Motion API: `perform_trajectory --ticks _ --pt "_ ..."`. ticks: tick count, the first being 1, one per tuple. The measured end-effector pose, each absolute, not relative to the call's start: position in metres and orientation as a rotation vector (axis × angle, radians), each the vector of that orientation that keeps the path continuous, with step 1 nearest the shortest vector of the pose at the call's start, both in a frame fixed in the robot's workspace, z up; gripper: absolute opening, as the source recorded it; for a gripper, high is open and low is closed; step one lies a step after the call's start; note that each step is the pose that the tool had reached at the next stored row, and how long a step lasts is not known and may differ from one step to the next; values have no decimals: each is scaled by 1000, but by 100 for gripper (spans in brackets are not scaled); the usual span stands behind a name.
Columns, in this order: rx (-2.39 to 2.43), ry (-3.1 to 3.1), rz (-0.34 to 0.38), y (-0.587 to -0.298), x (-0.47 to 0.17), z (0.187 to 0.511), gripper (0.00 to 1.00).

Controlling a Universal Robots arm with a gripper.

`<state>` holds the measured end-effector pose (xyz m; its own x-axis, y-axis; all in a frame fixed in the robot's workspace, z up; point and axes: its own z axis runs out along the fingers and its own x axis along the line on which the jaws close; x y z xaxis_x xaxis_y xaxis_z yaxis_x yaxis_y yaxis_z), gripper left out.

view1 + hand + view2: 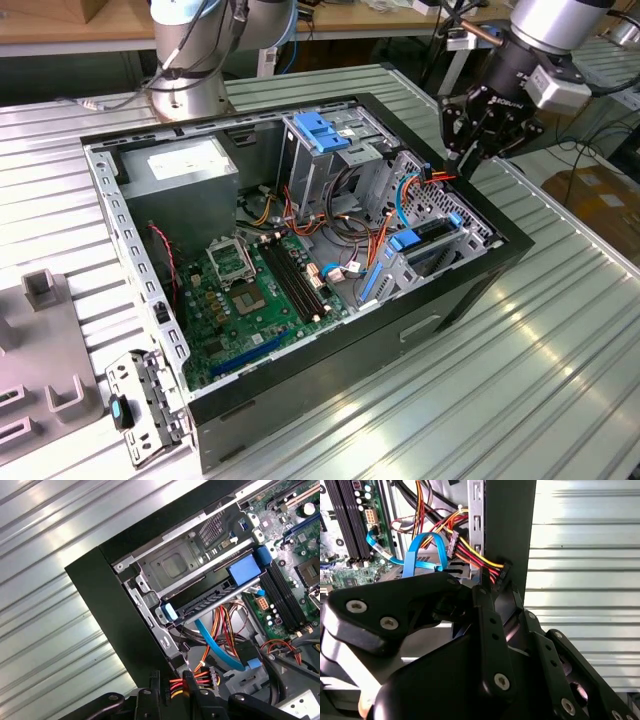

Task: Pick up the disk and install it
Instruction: 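Insert the first disk wire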

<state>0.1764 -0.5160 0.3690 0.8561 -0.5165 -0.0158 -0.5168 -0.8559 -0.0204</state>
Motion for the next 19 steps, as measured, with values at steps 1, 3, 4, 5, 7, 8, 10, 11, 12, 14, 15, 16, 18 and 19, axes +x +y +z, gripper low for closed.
perform_trajectory --ticks 1,3,4,5,7,8,10,11,12,14,15,16,18,19 --pt "-3004 836 15 -513 177 368 32" --pt "-3003 836 15 -509 177 367 32" --pt "-3003 836 15 -508 178 367 32" --pt "-3004 836 15 -508 178 367 32" --pt "-3009 838 12 -508 179 367 32" --pt "-3012 838 11 -508 179 367 32" --pt "-3015 839 9 -508 180 367 32" --pt "-3015 839 9 -508 180 366 32" --pt "-3015 839 9 -508 180 366 32" --pt "-3015 839 9 -508 180 365 32" --pt "-3015 839 9 -508 180 365 30" --pt "-3015 839 9 -508 180 365 30" --pt "-3015 839 9 -508 180 367 18" --pt "-3015 839 9 -508 180 368 17"
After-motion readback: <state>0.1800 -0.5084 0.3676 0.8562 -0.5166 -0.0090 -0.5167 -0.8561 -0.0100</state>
